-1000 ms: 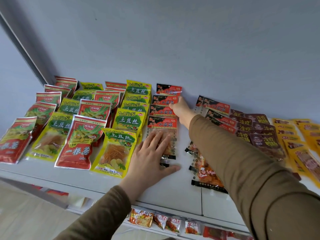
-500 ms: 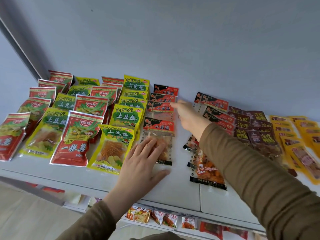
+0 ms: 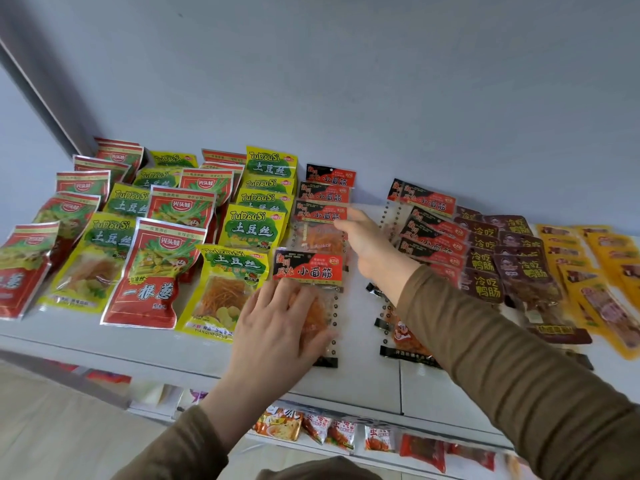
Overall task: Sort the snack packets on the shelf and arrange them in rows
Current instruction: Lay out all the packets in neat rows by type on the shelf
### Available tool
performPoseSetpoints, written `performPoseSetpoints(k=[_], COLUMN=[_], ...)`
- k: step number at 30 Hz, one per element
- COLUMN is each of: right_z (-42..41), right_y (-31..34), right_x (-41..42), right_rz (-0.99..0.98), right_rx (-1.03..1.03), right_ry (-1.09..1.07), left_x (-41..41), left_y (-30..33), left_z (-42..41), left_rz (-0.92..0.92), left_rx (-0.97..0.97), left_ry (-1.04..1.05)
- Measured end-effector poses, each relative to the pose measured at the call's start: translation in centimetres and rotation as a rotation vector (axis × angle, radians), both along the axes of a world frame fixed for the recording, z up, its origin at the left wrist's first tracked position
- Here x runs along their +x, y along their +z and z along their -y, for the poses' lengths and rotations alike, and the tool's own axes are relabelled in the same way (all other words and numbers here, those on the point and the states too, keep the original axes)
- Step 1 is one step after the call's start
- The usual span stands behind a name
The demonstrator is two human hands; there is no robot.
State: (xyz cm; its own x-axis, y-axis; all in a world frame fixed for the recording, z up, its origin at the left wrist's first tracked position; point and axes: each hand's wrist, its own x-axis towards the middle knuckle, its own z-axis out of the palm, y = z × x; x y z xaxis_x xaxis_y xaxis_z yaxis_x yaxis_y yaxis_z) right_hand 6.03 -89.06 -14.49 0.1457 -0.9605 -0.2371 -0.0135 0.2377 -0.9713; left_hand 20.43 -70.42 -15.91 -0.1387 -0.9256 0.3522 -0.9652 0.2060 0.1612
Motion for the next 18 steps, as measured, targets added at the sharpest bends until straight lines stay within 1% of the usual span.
performPoseSetpoints(k=[6, 10, 15, 18], right_z=[0.1, 1.1, 3.1, 4.3], right_y=[-0.2, -0.1, -0.4, -0.6], right_x=[0.1, 0.1, 0.7, 1.1], right_rz=[-0.020, -0.042, -0.200, -0.293], right_rx=[-0.047, -0.012, -0.019, -0.061], right_ry=[-0.063, -0.105, -0.113, -0.138], left_x=[-0.2, -0.1, -0.5, -0.5], left_y=[-1.3, -1.7, -2.3, -2.6], left_z=[1.0, 1.6, 1.7, 1.8], left_rz=[0.061, 0.032, 0.033, 0.027], left_rx=[0.180, 0.177, 0.152, 0.149], left_ry=[-0.020, -0.028, -0.035, -0.039])
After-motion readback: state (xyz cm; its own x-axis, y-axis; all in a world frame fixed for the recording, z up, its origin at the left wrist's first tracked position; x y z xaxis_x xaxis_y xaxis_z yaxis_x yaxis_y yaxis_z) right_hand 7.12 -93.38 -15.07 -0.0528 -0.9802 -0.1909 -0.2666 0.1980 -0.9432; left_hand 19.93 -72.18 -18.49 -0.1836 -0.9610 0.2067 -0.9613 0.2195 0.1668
